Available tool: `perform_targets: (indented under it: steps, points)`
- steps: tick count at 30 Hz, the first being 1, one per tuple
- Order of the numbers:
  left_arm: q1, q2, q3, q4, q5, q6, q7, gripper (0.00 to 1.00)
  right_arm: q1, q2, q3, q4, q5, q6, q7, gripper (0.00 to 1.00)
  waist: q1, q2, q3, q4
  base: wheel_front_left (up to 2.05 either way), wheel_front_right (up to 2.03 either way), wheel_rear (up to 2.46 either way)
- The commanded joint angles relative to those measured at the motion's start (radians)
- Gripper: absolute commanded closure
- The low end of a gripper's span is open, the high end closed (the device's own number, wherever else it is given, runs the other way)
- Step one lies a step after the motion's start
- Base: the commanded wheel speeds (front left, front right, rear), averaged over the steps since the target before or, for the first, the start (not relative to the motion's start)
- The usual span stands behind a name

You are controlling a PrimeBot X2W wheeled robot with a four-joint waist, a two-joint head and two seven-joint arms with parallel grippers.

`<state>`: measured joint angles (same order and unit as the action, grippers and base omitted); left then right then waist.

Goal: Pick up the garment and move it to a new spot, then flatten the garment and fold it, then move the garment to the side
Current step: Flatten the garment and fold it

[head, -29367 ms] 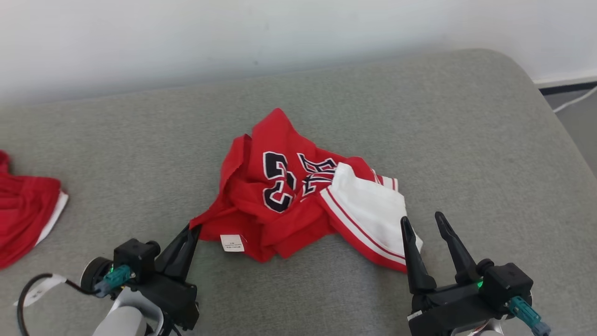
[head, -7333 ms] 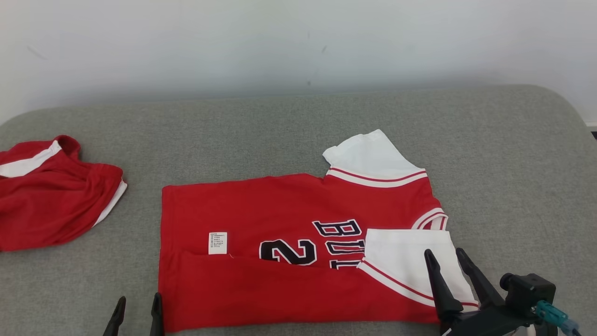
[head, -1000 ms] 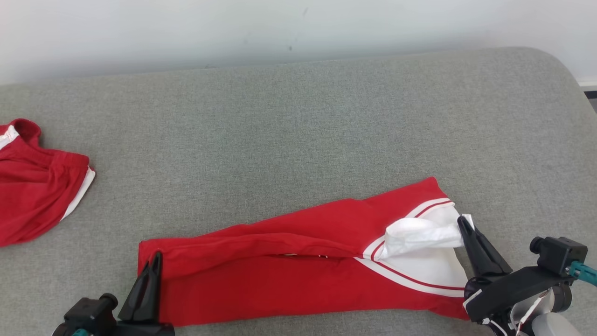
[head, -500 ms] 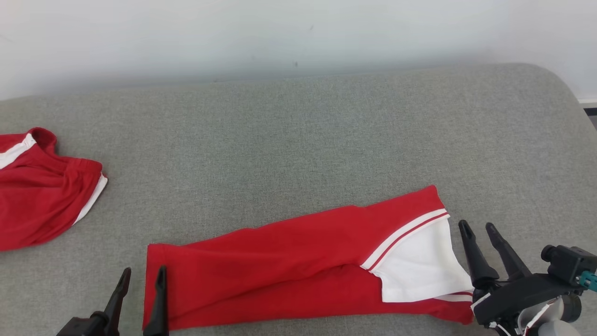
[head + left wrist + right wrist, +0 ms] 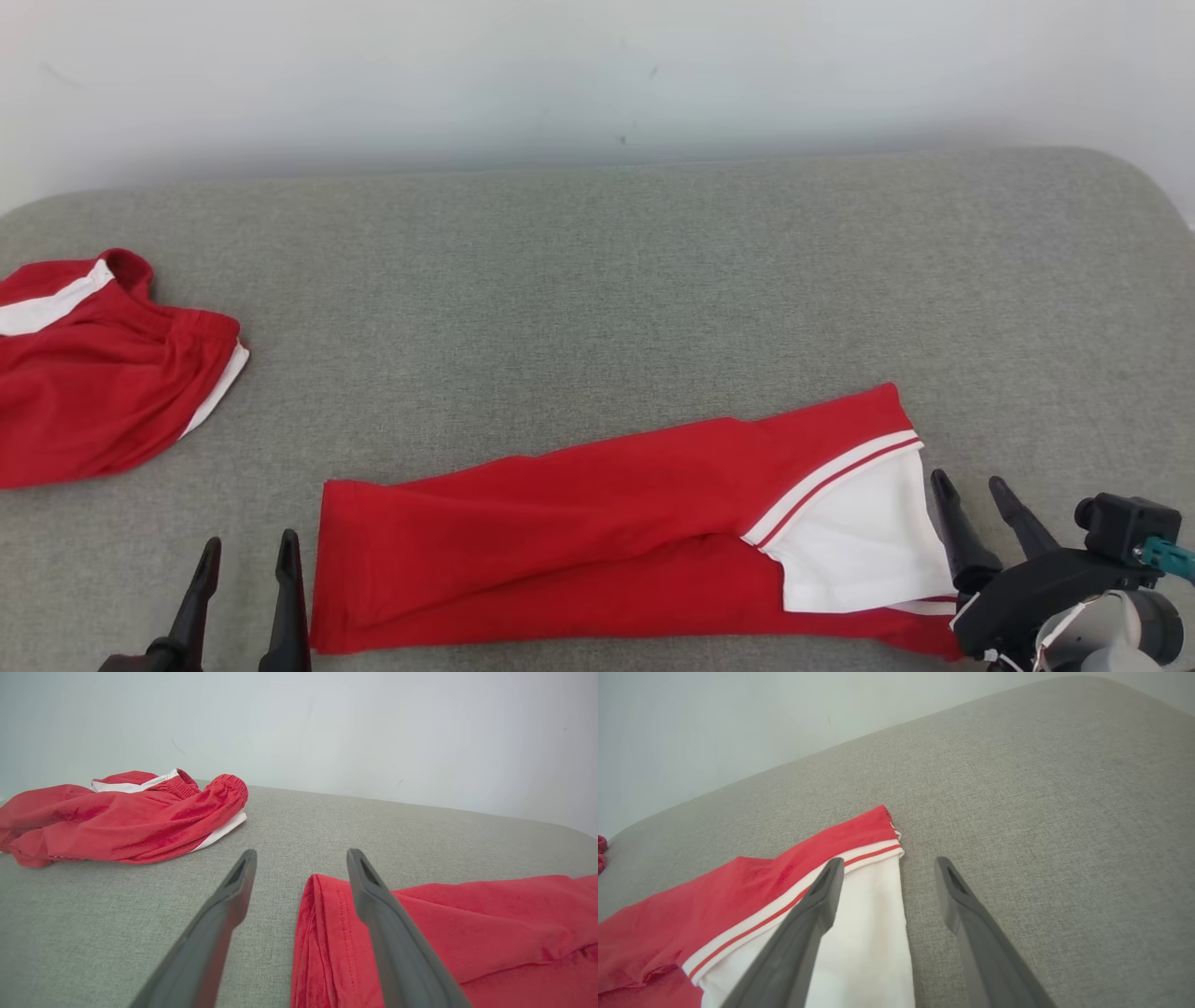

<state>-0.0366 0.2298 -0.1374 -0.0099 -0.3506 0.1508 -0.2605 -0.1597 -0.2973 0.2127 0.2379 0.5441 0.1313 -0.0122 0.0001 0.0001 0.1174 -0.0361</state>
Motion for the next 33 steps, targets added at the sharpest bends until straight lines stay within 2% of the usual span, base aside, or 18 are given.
perform_targets:
  steps: [1, 7, 17, 18, 19, 20, 21, 28, 33]
  points:
    - [0.023, -0.004, 0.009, -0.004, 0.009, -0.001, -0.004, 0.0, -0.008, 0.008, -0.003, 0.015, -0.013, -0.001, 0.013, 0.0, -0.0001, -0.0001, 0.002, 0.008, 0.0, 0.0, 0.0]
    - [0.027, -0.024, 0.035, -0.011, 0.026, -0.016, -0.004, 0.0, -0.047, 0.044, -0.037, 0.109, -0.059, -0.001, 0.055, 0.0, -0.0001, -0.0001, 0.021, 0.038, 0.0, 0.0, 0.0]
    - [0.02, -0.05, 0.066, -0.005, 0.048, -0.042, -0.005, 0.0, -0.059, 0.077, -0.015, 0.205, -0.041, -0.001, 0.126, 0.0, -0.0001, -0.0001, 0.034, 0.063, 0.0, 0.0, 0.0]
    - [0.019, -0.052, 0.069, -0.005, 0.049, -0.043, -0.005, 0.0, -0.06, 0.077, -0.009, 0.209, -0.04, -0.001, 0.128, 0.16, -0.0001, -0.0001, 0.035, 0.063, 0.0, 0.0, 0.0]
    - [0.019, -0.052, 0.069, -0.005, 0.049, -0.043, -0.005, 0.0, -0.06, 0.077, -0.009, 0.209, -0.04, -0.001, 0.128, 0.16, -0.0001, -0.0001, 0.035, 0.063, 0.0, 0.0, 0.0]
    - [0.018, -0.054, 0.072, -0.004, 0.05, -0.047, -0.005, 0.0, -0.062, 0.08, -0.005, 0.212, -0.038, 0.0, 0.127, 0.62, -0.0001, -0.0001, 0.036, 0.063, 0.0, 0.0, 0.0]
    - [0.017, -0.056, 0.074, -0.003, 0.052, -0.05, -0.005, 0.0, -0.064, 0.084, 0.002, 0.213, -0.034, 0.0, 0.127, 1.0, -0.0001, -0.0001, 0.037, 0.063, 0.0, 0.0, 0.0]
    - [0.021, -0.069, 0.095, 0.001, 0.069, -0.06, -0.005, 0.0, -0.091, 0.06, 0.003, 0.204, -0.022, -0.001, 0.077, 1.0, -0.0001, -0.0001, 0.035, 0.057, 0.0, 0.0, 0.0]
    - [0.034, -0.081, 0.11, -0.003, 0.073, -0.064, -0.005, 0.0, -0.112, 0.023, -0.044, 0.213, -0.03, -0.001, 0.053, 1.0, -0.0001, -0.0001, 0.029, 0.043, 0.0, 0.0, 0.0]
